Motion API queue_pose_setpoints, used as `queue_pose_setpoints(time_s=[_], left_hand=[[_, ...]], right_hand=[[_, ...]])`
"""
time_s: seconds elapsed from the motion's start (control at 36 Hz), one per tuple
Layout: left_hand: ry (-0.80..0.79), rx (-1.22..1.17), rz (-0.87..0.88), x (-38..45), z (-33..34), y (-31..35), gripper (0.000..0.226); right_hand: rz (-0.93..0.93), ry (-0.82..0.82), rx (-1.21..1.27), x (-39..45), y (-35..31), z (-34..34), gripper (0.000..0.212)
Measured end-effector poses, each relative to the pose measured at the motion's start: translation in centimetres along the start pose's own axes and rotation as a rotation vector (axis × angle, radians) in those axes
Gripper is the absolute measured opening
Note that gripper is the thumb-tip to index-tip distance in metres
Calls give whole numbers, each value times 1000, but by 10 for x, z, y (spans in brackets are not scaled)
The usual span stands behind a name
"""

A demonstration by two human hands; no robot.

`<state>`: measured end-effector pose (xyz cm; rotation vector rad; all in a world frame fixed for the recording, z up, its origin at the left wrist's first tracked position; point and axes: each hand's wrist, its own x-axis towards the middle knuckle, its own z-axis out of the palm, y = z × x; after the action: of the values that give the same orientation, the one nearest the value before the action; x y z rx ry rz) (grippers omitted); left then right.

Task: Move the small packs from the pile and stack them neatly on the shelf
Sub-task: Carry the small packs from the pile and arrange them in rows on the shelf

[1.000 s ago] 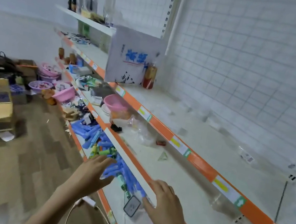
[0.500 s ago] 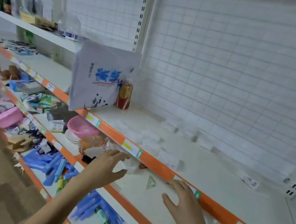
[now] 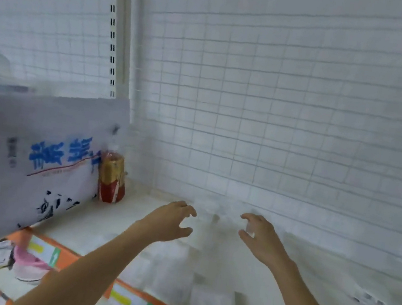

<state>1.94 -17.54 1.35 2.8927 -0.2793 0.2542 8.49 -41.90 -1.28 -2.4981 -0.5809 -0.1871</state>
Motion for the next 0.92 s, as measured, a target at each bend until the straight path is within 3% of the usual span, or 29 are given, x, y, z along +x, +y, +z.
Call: queue_pose_setpoints(time_s=[0.14,0.28,0.44,0.56,0.75,0.83,0.92], left_hand=[[-2,-39,15,65,18,-24,51],[-14,-146,9,105,44,-37,61],[-52,-279,3,124,76,-50,52],[36,-202,68,128,83,-60,41],[37,-73,203,131,81,-75,43],[82,-154,273,128,77,-83,40],[121,-293,314,114,62,-83,64]], right_hand=[[53,89,-58,43,12,13,56],[105,30,-48,66,22,27,59],[130,47,43,75,20,33,40],[142,73,84,72,15,34,35],[199,209,196,59,-1,32,30],[210,248,257,49,-8,28,23],[226,283,357,35,-17,27,6]])
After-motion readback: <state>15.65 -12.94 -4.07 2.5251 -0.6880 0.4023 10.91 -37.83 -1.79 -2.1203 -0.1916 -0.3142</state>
